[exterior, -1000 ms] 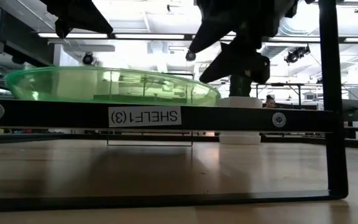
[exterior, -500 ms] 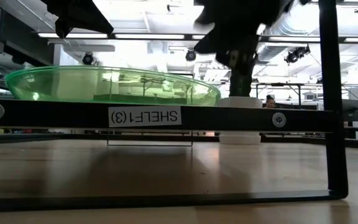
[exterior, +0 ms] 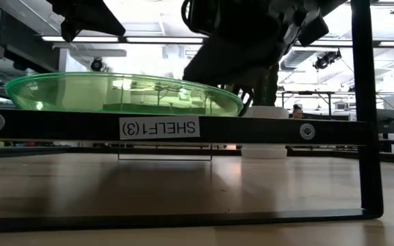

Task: Place and stack plates onto a shelf
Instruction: Stack the green plate on top of the bottom green plate on the shelf, then return to Home Position

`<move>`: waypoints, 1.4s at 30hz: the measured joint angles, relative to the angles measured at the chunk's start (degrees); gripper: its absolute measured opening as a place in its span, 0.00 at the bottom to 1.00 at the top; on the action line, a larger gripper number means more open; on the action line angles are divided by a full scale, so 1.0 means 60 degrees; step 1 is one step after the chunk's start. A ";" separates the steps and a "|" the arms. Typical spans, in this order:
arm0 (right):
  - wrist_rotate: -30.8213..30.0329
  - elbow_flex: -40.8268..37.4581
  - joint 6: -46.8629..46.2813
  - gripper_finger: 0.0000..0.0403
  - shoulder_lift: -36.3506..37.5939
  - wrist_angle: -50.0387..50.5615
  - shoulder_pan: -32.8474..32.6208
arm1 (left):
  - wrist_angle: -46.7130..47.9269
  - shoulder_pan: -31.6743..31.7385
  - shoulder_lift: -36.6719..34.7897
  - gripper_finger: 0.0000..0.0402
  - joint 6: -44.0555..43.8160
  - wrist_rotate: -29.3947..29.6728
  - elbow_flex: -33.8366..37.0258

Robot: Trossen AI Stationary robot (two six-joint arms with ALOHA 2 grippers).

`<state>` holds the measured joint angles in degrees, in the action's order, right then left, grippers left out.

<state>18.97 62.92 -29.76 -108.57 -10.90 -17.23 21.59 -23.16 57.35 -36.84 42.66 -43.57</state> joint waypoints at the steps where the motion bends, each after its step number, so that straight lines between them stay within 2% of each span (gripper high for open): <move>1: -0.0053 0.0000 0.0019 0.01 -0.0001 0.0073 0.0025 | -0.0013 0.0000 -0.0001 0.00 0.0000 -0.0009 0.0000; 13: -0.1615 0.0030 0.0604 0.00 0.0026 0.1937 0.0065 | -0.0045 0.0000 0.0002 0.00 0.0004 -0.0009 0.0000; 18: -0.1913 0.0044 0.0793 0.00 0.0117 0.2380 0.0083 | -0.0041 0.0000 -0.0001 0.00 0.0080 -0.0009 0.0000; 27: -0.2664 -0.0015 0.1051 0.00 0.1014 0.3865 0.0487 | -0.0078 0.0000 -0.0001 0.00 0.0077 -0.0008 0.0000; 37: -0.2632 -0.0015 0.1049 0.00 0.1596 0.3817 0.0688 | -0.0080 0.0000 0.0002 0.00 0.0091 -0.0009 0.0000; 42: -0.2666 -0.0011 0.1121 0.00 0.2533 0.4427 0.0624 | -0.0259 -0.0043 -0.0001 0.00 0.0101 -0.0173 0.0000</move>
<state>2.98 62.85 -23.04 -93.37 15.66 -13.49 20.04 -23.41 57.34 -36.23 41.62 -43.57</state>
